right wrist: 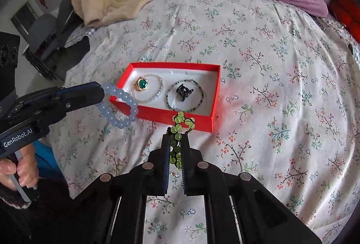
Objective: Organize jewelry
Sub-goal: 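Carry the bracelet and brooch into the red box and open both grippers, then lift both grippers out of the box toward the small earrings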
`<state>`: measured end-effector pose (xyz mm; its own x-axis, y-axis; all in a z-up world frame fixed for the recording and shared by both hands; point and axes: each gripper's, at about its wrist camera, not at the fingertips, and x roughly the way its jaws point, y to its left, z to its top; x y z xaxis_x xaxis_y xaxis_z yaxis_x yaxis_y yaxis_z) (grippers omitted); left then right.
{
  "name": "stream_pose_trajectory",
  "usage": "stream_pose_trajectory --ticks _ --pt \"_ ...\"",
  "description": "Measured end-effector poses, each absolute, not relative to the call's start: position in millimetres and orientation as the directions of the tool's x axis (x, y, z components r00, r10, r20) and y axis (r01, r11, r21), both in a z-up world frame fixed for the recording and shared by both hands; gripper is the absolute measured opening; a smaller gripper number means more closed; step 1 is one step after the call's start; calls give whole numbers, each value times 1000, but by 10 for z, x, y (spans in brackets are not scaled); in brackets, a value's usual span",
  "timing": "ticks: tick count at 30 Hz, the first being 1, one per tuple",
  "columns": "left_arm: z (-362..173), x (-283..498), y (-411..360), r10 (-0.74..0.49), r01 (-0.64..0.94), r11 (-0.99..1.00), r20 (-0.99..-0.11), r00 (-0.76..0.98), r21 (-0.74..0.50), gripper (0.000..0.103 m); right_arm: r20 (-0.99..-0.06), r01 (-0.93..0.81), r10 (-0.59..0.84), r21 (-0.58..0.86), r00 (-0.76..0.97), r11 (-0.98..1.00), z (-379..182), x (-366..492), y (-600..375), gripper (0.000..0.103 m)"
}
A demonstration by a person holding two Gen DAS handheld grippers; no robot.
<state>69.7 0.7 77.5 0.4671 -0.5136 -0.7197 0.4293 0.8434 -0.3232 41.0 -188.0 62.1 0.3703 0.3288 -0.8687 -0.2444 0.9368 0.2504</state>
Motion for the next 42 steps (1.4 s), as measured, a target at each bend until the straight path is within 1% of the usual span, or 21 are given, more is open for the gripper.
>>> stream_pose_trajectory --ticks 4,7,13,21,27,29,33,36,42 --pt "797 851 -6 -535 406 838 -694 482 -365 9 -852 -220 353 286 388 933 672 561 -1849 9" --pt "719 986 11 -532 374 844 -690 491 -384 9 -844 -197 366 311 393 930 662 667 -1837 9" --pt "450 1266 146 -471 288 882 -722 506 -373 9 -841 -171 376 335 390 927 565 838 -1791 9" --pt "181 1440 391 -396 183 918 -772 497 -353 9 -838 -187 406 362 363 913 452 986 -1625 9" --pt "138 1422 401 -343 176 939 -798 495 -294 9 -834 -187 430 387 347 903 395 1105 -1548 9" --pt "167 1398 388 -339 187 941 -796 502 -283 12 -835 -183 430 390 344 902 367 1148 -1531 9" --pt "230 1350 380 -342 196 940 -789 511 -280 21 -832 -162 432 401 347 902 337 1220 -1560 9" --pt "260 1313 354 -344 213 938 -788 510 -272 26 -835 -148 426 400 347 905 315 1261 -1619 9" --pt "270 1226 314 -331 248 940 -795 509 -234 28 -853 -100 380 370 358 924 223 1341 -1808 9"
